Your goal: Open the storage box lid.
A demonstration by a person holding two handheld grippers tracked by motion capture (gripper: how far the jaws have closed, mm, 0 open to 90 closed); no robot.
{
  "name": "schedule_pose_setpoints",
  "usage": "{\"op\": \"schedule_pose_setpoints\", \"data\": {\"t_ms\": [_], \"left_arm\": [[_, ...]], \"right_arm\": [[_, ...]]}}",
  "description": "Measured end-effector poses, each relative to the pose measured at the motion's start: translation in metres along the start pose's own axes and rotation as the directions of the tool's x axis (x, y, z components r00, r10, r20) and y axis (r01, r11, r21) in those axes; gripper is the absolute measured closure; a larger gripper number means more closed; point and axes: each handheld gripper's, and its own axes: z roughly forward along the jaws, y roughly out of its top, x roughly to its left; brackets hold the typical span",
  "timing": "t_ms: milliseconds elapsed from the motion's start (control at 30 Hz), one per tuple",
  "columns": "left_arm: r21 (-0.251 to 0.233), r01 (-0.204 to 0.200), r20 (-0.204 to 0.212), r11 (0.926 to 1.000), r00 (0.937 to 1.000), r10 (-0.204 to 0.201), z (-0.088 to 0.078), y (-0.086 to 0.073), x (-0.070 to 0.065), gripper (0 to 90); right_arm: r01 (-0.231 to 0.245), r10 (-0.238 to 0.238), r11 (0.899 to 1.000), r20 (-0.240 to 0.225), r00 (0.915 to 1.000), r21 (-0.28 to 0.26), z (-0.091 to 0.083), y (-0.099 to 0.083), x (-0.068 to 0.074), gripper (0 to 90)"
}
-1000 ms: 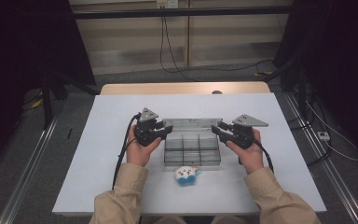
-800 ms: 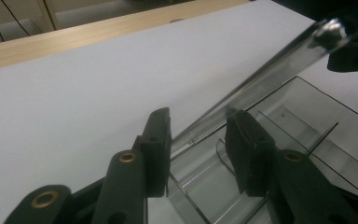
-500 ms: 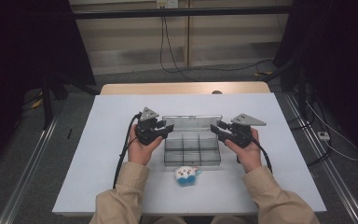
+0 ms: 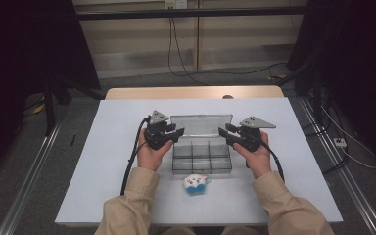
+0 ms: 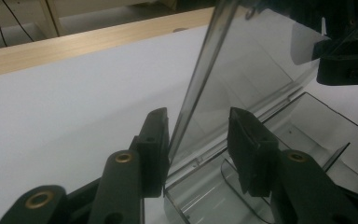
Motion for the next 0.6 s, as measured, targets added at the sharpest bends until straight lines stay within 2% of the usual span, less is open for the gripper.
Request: {"op": "schedule_pose_setpoints", "data": {"t_ms": [267, 467, 600], "left_arm": [[-0.008, 0.001, -0.016, 1.0000, 0.9999, -0.001, 0.004, 0.001, 0.001, 60.2], [-0.005, -0.005, -0.036, 1.0000, 0.9994, 0.005, 0.008, 0.003, 0.002, 60.2], [-0.005, 0.006, -0.045, 1.0000, 0.9990, -0.007, 0.012, 0.003, 0.002, 60.2]], "right_arm": [[-0.023, 0.023, 1.000, 0.006, 0.9997, -0.008, 0.006, -0.001, -0.001, 61.7], [-0.021, 0.021, 1.000, 0.018, 0.9996, 0.004, 0.011, -0.002, -0.002, 60.7], [-0.018, 0.018, 1.000, 0.028, 0.9994, 0.015, 0.015, 0.000, -0.002, 59.4]]}}
